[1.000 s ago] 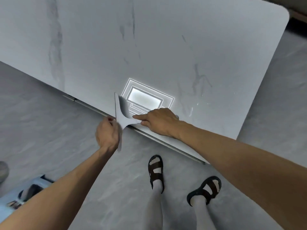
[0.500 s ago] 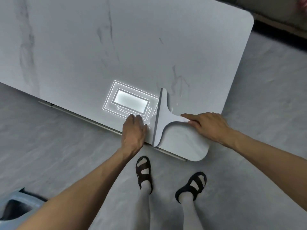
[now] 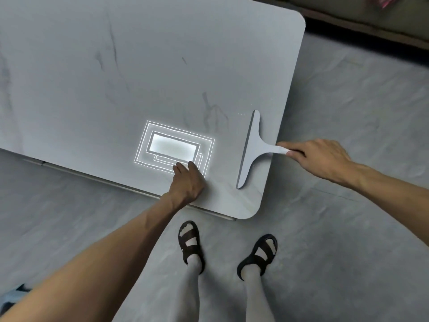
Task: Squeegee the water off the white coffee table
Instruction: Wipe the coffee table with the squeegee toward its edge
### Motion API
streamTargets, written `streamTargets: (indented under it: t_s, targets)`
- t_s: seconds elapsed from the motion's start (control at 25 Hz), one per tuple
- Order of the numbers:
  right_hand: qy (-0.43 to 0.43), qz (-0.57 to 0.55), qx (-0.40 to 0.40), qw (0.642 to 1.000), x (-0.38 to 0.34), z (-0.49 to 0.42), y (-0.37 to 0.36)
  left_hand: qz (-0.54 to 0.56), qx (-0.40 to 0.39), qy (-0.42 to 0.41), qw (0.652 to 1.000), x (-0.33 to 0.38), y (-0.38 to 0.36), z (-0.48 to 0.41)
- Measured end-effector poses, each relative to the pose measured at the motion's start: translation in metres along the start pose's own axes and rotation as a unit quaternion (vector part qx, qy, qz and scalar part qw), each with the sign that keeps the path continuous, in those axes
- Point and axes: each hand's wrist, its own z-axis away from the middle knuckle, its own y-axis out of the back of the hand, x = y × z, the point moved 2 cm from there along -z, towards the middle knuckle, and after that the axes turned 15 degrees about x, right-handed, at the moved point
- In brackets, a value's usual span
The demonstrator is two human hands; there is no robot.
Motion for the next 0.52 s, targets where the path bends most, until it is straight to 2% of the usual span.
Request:
streamTargets:
  t_s: [0.04, 0.08, 0.16, 0.32, 0.44, 0.52]
  targets:
    - [-0.002, -0.006, 0.002, 1.0, -0.001, 0.001, 0.003, 0.03, -0.018, 0.026, 0.999, 0.001, 0.0, 0.006]
    - [0.001, -0.015, 0.002, 1.0, -0.004, 0.001, 0.006, 0.059, 0.016, 0.043, 0.997, 0.004, 0.005, 0.003]
    - [0.03, -0.03, -0.002, 0.999, -0.018, 0.0, 0.009, 0.036, 0.022, 0.045, 0.998, 0.002, 0.005, -0.002]
    - [0.156, -0.04, -0.088, 0.983, -0.066, 0.001, -0.008, 0.081, 0.115, 0.063, 0.988, -0.011, 0.014, 0.01]
    - [0.234, -0.016, -0.162, 0.959, -0.09, 0.006, -0.027, 0.078, 0.12, 0.062, 0.988, -0.013, 0.013, 0.02]
    - [0.261, 0.014, -0.155, 0.953, -0.087, 0.006, -0.032, 0.076, 0.119, 0.032, 0.99, -0.006, 0.007, 0.025]
